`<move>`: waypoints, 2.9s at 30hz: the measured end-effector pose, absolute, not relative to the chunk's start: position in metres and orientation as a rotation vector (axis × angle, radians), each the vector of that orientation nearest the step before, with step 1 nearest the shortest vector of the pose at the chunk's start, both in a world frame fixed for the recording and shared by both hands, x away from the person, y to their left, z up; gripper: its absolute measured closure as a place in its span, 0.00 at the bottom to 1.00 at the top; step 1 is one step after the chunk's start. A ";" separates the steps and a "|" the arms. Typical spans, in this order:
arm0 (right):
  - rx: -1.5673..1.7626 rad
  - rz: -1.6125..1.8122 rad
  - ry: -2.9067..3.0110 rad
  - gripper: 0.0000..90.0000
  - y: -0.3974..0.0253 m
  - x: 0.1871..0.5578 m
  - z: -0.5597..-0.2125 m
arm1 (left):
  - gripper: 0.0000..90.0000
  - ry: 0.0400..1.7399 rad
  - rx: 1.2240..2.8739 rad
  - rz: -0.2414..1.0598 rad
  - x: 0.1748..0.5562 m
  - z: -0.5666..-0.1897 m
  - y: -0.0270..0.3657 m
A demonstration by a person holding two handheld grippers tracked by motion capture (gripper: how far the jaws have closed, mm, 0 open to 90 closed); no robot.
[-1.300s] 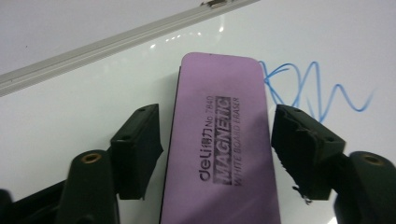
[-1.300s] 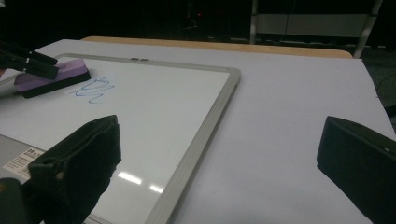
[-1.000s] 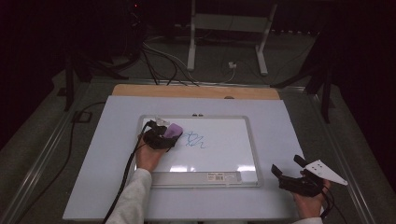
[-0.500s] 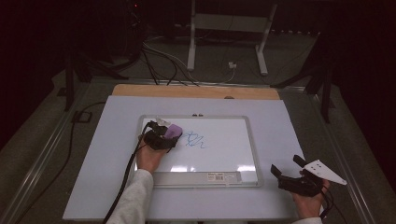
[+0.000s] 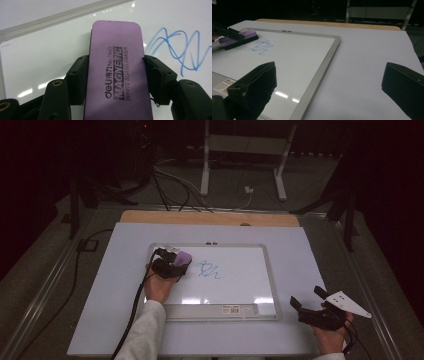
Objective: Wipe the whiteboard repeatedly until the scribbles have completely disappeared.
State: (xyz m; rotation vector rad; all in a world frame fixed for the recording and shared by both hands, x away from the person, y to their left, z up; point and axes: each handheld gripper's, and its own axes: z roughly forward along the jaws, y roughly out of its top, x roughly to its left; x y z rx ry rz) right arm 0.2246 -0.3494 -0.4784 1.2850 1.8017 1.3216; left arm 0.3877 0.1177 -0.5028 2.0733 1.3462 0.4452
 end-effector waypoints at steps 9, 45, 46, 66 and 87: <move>1.280 1.318 1.811 0.00 -0.348 0.225 -0.479 | 0.47 1.277 2.096 0.401 0.379 -0.503 0.099; 1.284 1.317 1.807 0.00 -0.350 0.225 -0.479 | 0.47 1.394 2.023 0.401 0.412 -0.503 0.079; 1.285 1.318 1.807 0.00 -0.350 0.225 -0.479 | 0.47 1.397 2.024 0.402 0.412 -0.503 0.078; 1.284 1.313 1.814 0.00 -0.348 0.226 -0.479 | 0.47 1.417 2.028 0.428 0.412 -0.503 0.074; 1.277 1.313 1.818 0.00 -0.347 0.226 -0.479 | 0.47 1.417 2.064 0.449 0.417 -0.501 0.064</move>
